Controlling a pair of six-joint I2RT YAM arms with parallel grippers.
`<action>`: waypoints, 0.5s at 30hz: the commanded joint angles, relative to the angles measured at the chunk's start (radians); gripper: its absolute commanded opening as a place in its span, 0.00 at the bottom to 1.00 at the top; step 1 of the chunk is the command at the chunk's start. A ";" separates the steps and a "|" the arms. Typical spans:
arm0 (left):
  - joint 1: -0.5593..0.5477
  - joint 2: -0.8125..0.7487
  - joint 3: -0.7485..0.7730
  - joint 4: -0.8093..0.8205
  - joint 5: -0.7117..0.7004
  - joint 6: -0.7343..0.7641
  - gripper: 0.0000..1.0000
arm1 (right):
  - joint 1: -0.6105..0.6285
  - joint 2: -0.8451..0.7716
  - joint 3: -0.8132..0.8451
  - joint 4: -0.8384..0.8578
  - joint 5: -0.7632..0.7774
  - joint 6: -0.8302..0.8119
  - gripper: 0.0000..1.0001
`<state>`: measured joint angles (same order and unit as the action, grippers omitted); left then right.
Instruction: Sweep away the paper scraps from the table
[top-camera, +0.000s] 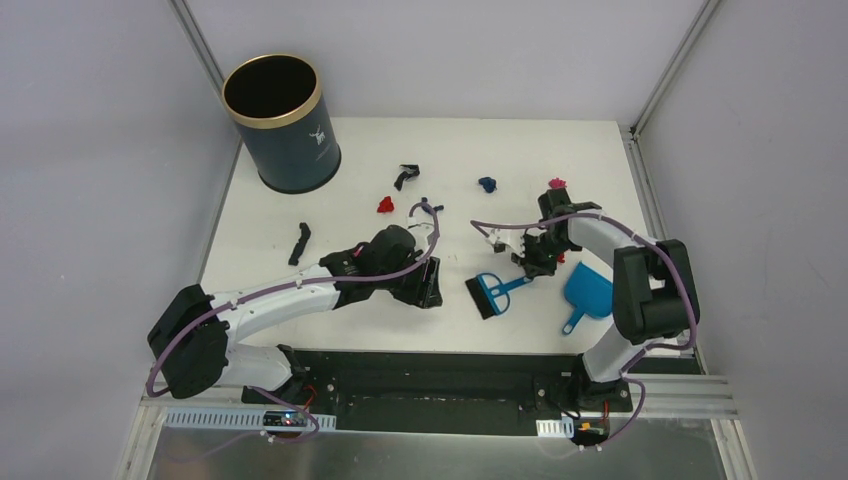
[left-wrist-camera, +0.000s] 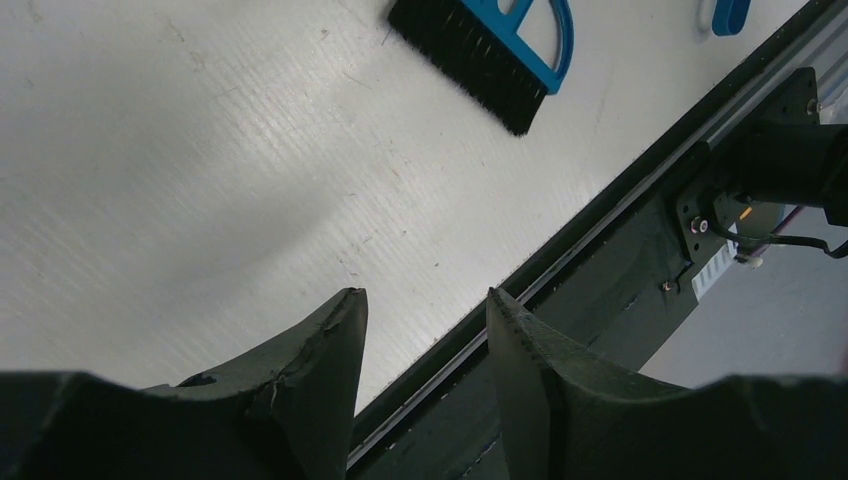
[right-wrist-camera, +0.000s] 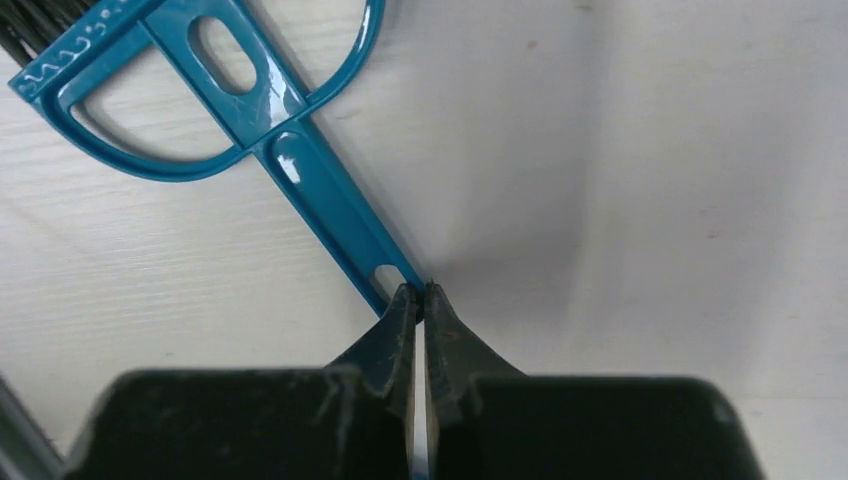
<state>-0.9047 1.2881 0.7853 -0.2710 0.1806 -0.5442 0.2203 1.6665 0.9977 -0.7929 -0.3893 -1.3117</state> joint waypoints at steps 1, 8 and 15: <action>-0.009 0.008 0.108 -0.030 -0.010 0.072 0.49 | 0.010 -0.141 -0.043 -0.077 -0.126 0.079 0.00; -0.001 0.080 0.261 -0.047 -0.116 0.119 0.61 | 0.008 -0.368 0.015 -0.156 -0.240 0.239 0.00; 0.089 0.142 0.177 0.326 0.132 0.044 0.67 | 0.011 -0.455 -0.033 -0.082 -0.225 0.385 0.00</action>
<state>-0.8677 1.3903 0.9966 -0.1783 0.1722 -0.4583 0.2264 1.2495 0.9863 -0.9176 -0.5728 -1.0328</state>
